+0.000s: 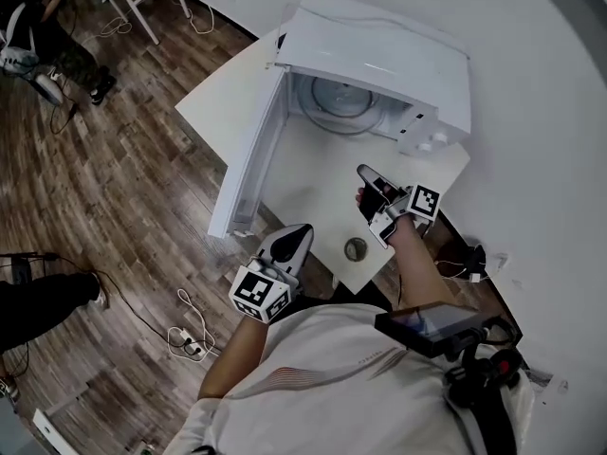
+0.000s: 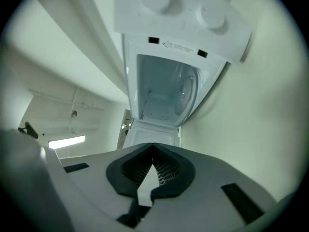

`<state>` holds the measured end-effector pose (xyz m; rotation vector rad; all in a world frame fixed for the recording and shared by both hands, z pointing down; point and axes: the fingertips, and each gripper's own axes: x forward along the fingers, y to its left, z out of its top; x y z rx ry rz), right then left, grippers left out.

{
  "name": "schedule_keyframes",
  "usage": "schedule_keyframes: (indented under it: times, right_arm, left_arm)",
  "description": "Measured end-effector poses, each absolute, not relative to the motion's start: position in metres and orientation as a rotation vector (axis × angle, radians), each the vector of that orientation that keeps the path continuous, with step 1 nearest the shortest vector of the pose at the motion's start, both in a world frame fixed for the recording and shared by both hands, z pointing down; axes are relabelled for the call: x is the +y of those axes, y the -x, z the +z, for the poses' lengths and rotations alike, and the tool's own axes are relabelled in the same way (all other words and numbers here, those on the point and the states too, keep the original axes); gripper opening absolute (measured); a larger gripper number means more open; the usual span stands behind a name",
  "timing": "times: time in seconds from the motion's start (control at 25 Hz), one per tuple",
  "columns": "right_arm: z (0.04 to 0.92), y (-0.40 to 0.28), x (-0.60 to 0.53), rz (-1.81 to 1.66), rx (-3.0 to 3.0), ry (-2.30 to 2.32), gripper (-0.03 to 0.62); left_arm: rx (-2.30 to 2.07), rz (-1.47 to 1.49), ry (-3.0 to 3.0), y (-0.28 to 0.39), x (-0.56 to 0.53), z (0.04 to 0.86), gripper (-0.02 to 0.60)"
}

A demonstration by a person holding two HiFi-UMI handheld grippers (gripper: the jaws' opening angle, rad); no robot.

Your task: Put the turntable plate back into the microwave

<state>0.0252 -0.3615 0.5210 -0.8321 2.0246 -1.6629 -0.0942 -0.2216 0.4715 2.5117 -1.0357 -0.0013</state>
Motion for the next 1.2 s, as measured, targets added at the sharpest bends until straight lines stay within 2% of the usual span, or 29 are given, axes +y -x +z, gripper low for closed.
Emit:
schedule_keyframes:
  times: [0.32, 0.6, 1.2]
  right_arm:
    - [0.438, -0.056, -0.244, -1.219, 2.317, 0.991, 0.005]
    - [0.386, -0.085, -0.190, -0.907, 2.349, 1.171, 0.005]
    - [0.329, -0.179, -0.079, -0.629, 2.495, 1.242, 0.005]
  left_arm:
    - [-0.943, -0.037, -2.612, 0.101, -0.183, 0.434, 0.011]
    - [-1.002, -0.089, -2.629, 0.110, -0.158, 0.401, 0.011]
    - [-1.121, -0.075, -2.656, 0.007, -0.036, 0.367, 0.011]
